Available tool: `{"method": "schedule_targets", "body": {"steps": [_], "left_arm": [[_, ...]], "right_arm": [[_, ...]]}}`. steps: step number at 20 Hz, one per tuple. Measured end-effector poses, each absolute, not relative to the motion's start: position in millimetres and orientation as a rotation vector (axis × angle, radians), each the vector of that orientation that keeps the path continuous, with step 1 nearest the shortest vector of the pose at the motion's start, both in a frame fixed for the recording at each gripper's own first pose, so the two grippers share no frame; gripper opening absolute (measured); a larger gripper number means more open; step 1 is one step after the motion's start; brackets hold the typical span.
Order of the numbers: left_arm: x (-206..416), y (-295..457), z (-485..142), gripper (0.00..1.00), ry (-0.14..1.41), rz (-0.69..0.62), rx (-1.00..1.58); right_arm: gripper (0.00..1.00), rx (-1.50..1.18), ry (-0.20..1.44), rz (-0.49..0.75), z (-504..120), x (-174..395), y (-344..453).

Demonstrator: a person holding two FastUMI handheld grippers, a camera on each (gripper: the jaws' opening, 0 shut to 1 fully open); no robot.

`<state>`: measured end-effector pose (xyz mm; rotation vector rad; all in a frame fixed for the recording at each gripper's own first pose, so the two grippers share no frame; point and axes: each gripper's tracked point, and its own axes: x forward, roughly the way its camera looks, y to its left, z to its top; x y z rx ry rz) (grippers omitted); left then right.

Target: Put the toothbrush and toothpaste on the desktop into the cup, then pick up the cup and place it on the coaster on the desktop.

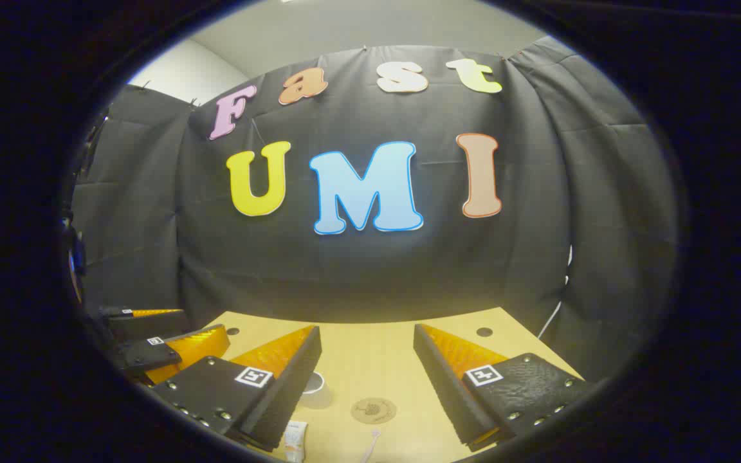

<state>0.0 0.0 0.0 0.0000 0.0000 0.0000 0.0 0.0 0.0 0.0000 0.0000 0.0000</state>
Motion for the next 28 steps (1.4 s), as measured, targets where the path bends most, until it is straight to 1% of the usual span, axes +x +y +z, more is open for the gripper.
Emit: {"method": "schedule_targets", "body": {"steps": [1,2,3,4,10,11,12,13,16,17,18,19,20,21,22,23,26,28], "left_arm": [[2,-1,-1,0.96,0.006,-0.002,-0.003],[3,-2,-3,0.96,0.013,-0.002,-0.006],[4,-3,-4,0.94,0.018,-0.001,-0.011],[5,-3,-5,0.94,0.021,0.0,-0.015],[9,2,-18,0.94,0.062,0.01,-0.04],[11,3,-24,0.94,0.073,0.011,-0.043],[12,4,-30,0.94,0.09,0.011,-0.047],[14,4,-37,0.94,0.108,0.01,-0.049],[18,8,-68,0.94,0.185,0.016,-0.058],[20,9,-80,0.96,0.219,0.015,-0.068],[19,10,-91,0.94,0.247,0.015,-0.075],[20,12,-104,0.99,0.28,0.015,-0.084],[20,12,-115,0.94,0.306,0.014,-0.091],[20,10,-126,0.94,0.335,0.01,-0.099],[20,10,-138,0.96,0.364,0.007,-0.105],[18,8,-149,0.94,0.392,0.004,-0.107],[17,7,-177,0.94,0.469,-0.003,-0.109],[13,6,-195,0.96,0.508,-0.008,-0.121]], "right_arm": [[0.93,-0.001,0.01,-0.001,-2,0,0],[0.93,-0.001,0.019,0.0,-2,0,0],[0.96,-0.004,0.024,-0.001,-4,2,-1],[0.94,-0.008,0.028,0.0,-4,2,-1],[0.94,-0.016,0.083,0.005,-21,6,0],[0.96,-0.017,0.098,0.004,-26,8,1],[0.94,-0.019,0.116,0.003,-30,9,1],[0.96,-0.022,0.138,0.0,-38,10,1],[0.94,-0.031,0.221,0.0,-63,14,2],[0.94,-0.032,0.252,0.0,-73,14,2],[0.94,-0.032,0.281,0.0,-82,15,3],[0.94,-0.031,0.311,0.001,-93,14,3],[0.94,-0.03,0.341,0.002,-103,13,3],[0.94,-0.029,0.373,0.002,-115,14,6],[0.94,-0.025,0.405,0.004,-126,14,6],[0.94,-0.021,0.434,0.004,-138,14,6],[0.94,-0.011,0.518,-0.003,-166,9,4],[0.94,0.0,0.572,-0.006,-185,6,2]]}}
